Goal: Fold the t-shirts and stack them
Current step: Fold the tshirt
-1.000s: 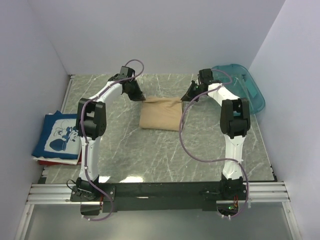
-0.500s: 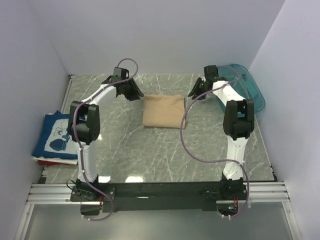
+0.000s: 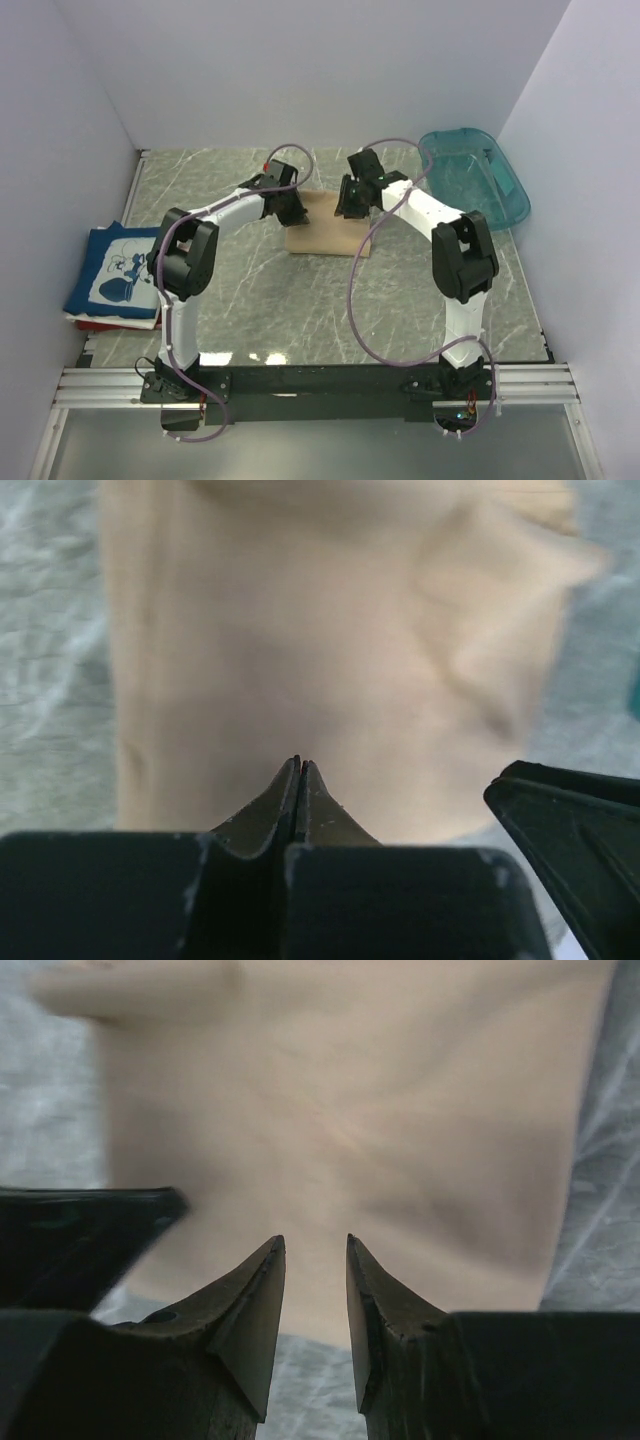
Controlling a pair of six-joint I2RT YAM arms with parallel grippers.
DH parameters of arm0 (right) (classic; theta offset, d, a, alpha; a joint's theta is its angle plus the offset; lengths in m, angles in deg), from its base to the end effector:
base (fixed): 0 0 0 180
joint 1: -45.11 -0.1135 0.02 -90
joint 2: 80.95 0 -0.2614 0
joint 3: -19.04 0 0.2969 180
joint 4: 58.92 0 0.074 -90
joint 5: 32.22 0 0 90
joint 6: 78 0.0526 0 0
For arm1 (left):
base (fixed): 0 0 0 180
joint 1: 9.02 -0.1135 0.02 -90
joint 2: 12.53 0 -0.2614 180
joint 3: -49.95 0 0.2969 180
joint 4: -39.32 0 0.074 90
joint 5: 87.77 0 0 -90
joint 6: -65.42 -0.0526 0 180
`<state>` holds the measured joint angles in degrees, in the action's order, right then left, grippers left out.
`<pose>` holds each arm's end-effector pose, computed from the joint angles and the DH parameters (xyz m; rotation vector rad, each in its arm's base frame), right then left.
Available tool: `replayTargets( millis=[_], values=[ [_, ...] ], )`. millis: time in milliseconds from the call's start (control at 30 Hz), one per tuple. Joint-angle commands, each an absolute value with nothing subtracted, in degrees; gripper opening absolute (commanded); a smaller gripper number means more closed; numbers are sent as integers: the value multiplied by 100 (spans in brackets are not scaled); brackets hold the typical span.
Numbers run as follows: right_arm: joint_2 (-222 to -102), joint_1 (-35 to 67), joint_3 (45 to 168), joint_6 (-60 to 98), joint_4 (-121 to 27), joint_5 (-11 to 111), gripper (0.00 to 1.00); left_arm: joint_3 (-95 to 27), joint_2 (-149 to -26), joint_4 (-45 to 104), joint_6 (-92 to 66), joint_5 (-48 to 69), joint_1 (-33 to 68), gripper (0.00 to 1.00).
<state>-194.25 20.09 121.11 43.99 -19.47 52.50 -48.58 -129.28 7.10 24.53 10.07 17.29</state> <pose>0.4462 0.2136 0.1980 0.1122 2.5270 0.5337 0.4450 -0.2280 0.1569 -0.4487 2.5475 -0.7090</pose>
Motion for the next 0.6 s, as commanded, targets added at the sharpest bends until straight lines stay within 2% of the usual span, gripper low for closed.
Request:
replayTargets(
  millis=[0,333,567],
  values=[
    [-19643,2024,11921,4321,-1993,5734,38,-4610,-13075,797,2605,558,1805,1],
    [-19442,1751,10806,4268,-2274,6024,43,-3563,-12820,1201,2842,329,2218,1],
    [-18460,1549,9531,4356,-2608,5875,42,-2448,-11986,1403,3044,241,2639,1]
  ],
)
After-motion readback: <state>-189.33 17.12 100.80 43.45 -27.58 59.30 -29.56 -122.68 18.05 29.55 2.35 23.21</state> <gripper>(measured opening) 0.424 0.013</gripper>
